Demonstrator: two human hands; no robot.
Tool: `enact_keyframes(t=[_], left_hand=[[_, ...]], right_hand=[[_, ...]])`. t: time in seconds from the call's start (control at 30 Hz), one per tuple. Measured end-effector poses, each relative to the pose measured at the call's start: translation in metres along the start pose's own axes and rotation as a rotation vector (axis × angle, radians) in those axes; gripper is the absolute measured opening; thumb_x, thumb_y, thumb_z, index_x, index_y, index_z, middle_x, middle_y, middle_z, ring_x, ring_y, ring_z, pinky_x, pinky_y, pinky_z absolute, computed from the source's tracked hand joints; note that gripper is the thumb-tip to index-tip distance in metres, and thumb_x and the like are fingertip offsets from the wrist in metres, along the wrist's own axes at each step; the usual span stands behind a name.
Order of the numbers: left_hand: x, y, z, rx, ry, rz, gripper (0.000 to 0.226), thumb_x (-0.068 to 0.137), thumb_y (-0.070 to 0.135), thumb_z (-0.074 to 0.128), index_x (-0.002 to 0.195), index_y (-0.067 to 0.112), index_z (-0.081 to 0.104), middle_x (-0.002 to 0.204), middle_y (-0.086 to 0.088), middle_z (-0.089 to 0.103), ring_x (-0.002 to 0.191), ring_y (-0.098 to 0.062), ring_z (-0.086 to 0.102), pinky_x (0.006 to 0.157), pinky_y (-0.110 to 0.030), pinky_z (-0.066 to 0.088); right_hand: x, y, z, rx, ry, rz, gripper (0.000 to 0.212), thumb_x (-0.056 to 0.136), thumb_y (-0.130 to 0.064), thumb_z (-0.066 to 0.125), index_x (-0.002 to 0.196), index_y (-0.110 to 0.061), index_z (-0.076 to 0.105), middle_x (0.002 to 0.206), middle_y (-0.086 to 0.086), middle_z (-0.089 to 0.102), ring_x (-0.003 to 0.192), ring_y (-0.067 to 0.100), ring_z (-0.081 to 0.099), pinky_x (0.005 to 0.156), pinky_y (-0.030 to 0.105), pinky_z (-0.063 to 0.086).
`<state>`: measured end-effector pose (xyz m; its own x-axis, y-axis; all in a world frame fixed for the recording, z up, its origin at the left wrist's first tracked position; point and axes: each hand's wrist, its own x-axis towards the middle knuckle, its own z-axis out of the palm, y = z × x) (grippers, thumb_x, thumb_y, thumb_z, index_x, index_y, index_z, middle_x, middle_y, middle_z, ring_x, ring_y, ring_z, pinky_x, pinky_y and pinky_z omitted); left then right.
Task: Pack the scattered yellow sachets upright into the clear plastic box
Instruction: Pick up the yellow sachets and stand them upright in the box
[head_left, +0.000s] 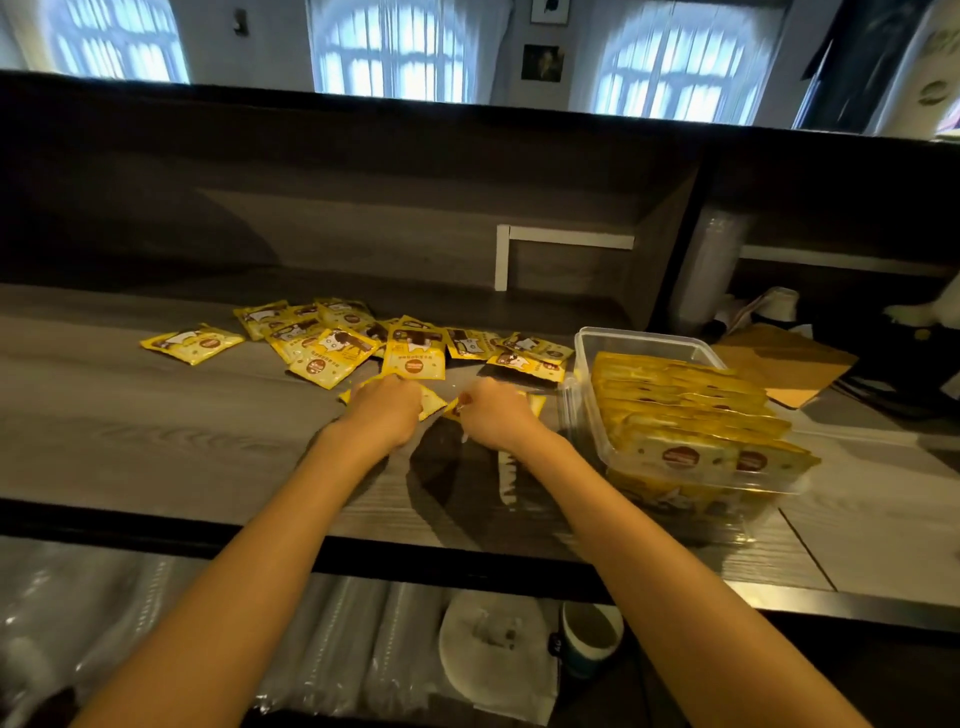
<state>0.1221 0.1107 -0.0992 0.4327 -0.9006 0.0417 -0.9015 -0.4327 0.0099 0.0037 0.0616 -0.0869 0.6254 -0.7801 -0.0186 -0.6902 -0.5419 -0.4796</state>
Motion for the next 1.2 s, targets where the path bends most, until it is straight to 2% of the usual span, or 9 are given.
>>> enact_keyframes(t=[0.07, 0.17, 0.23, 0.33, 0.53, 0.77, 0.87, 1.0, 1.2], left_hand=[[-0.003, -0.003, -0.006, -0.078, 0.014, -0.026, 0.029, 0.09, 0.006, 0.05, 0.119, 0.004, 0.055, 0.12, -0.017, 0.054, 0.111, -0.033, 0.053, 0.08, -0.037, 0.044], [-0.002, -0.013, -0.006, -0.248, -0.021, -0.003, 0.052, 0.086, 0.014, 0.061, 0.136, 0.013, 0.044, 0.132, -0.012, 0.048, 0.122, -0.028, 0.048, 0.094, -0.037, 0.044], [-0.003, -0.017, -0.005, -0.353, -0.125, 0.046, 0.061, 0.086, 0.022, 0.064, 0.14, 0.015, 0.038, 0.141, -0.008, 0.041, 0.13, -0.024, 0.041, 0.101, -0.034, 0.04], [-0.007, -0.015, -0.003, -0.43, -0.167, 0.107, 0.046, 0.087, 0.027, 0.061, 0.128, 0.014, 0.048, 0.131, -0.008, 0.048, 0.121, -0.018, 0.047, 0.09, -0.027, 0.042], [-0.012, -0.016, -0.006, -0.565, -0.253, 0.124, 0.071, 0.077, 0.017, 0.073, 0.14, 0.015, 0.038, 0.142, -0.006, 0.045, 0.13, -0.021, 0.044, 0.105, -0.034, 0.04], [-0.016, -0.018, -0.013, -0.577, -0.227, -0.041, 0.089, 0.075, 0.01, 0.074, 0.147, 0.017, 0.021, 0.134, -0.011, 0.047, 0.123, -0.027, 0.048, 0.1, -0.039, 0.044], [-0.017, -0.022, -0.02, -0.63, -0.09, -0.152, 0.073, 0.075, 0.009, 0.074, 0.138, 0.009, 0.038, 0.138, -0.012, 0.046, 0.123, -0.028, 0.048, 0.095, -0.037, 0.045], [-0.017, -0.022, -0.04, -0.793, 0.124, -0.181, 0.033, 0.082, 0.013, 0.067, 0.113, 0.005, 0.059, 0.106, -0.011, 0.062, 0.089, -0.019, 0.057, 0.069, -0.03, 0.046], [-0.014, -0.002, -0.082, -0.981, 0.399, -0.106, 0.014, 0.083, 0.011, 0.063, 0.097, 0.014, 0.062, 0.097, -0.01, 0.063, 0.086, -0.02, 0.058, 0.071, -0.036, 0.048]], right_hand=[[-0.003, -0.001, -0.003, 0.059, 0.072, 0.009, 0.027, 0.089, -0.007, 0.045, 0.109, 0.003, 0.06, 0.112, 0.02, 0.057, 0.107, 0.033, 0.054, 0.083, 0.04, 0.046], [-0.005, 0.006, -0.001, -0.059, 0.155, 0.097, 0.043, 0.093, -0.021, 0.049, 0.13, 0.0, 0.045, 0.137, 0.019, 0.04, 0.13, 0.036, 0.033, 0.103, 0.041, 0.035], [-0.008, 0.009, -0.001, -0.088, 0.073, 0.2, 0.062, 0.09, -0.036, 0.054, 0.136, 0.001, 0.036, 0.144, 0.019, 0.031, 0.135, 0.035, 0.023, 0.109, 0.041, 0.028], [-0.01, 0.012, -0.004, -0.194, -0.027, 0.22, 0.073, 0.089, -0.049, 0.051, 0.137, 0.003, 0.036, 0.147, 0.022, 0.029, 0.138, 0.037, 0.018, 0.115, 0.041, 0.017], [-0.009, 0.013, -0.003, 0.055, 0.112, 0.255, 0.085, 0.077, -0.038, 0.072, 0.139, -0.004, 0.024, 0.141, 0.016, 0.035, 0.131, 0.032, 0.037, 0.104, 0.038, 0.039], [-0.019, 0.004, -0.012, 0.107, 0.184, 0.1, 0.046, 0.085, -0.015, 0.063, 0.125, -0.007, 0.041, 0.12, 0.013, 0.056, 0.111, 0.031, 0.055, 0.077, 0.034, 0.047], [-0.025, -0.004, -0.021, 0.199, 0.283, 0.014, 0.043, 0.084, -0.007, 0.063, 0.122, -0.009, 0.043, 0.111, 0.009, 0.056, 0.104, 0.025, 0.056, 0.072, 0.03, 0.046], [-0.024, -0.017, -0.035, 0.311, 0.446, -0.027, 0.037, 0.083, -0.007, 0.066, 0.115, -0.012, 0.049, 0.104, 0.006, 0.06, 0.094, 0.018, 0.058, 0.073, 0.029, 0.052], [-0.022, -0.021, -0.073, 0.293, 0.663, -0.104, 0.019, 0.087, -0.011, 0.059, 0.105, -0.008, 0.064, 0.102, 0.01, 0.067, 0.096, 0.024, 0.062, 0.082, 0.039, 0.055]])
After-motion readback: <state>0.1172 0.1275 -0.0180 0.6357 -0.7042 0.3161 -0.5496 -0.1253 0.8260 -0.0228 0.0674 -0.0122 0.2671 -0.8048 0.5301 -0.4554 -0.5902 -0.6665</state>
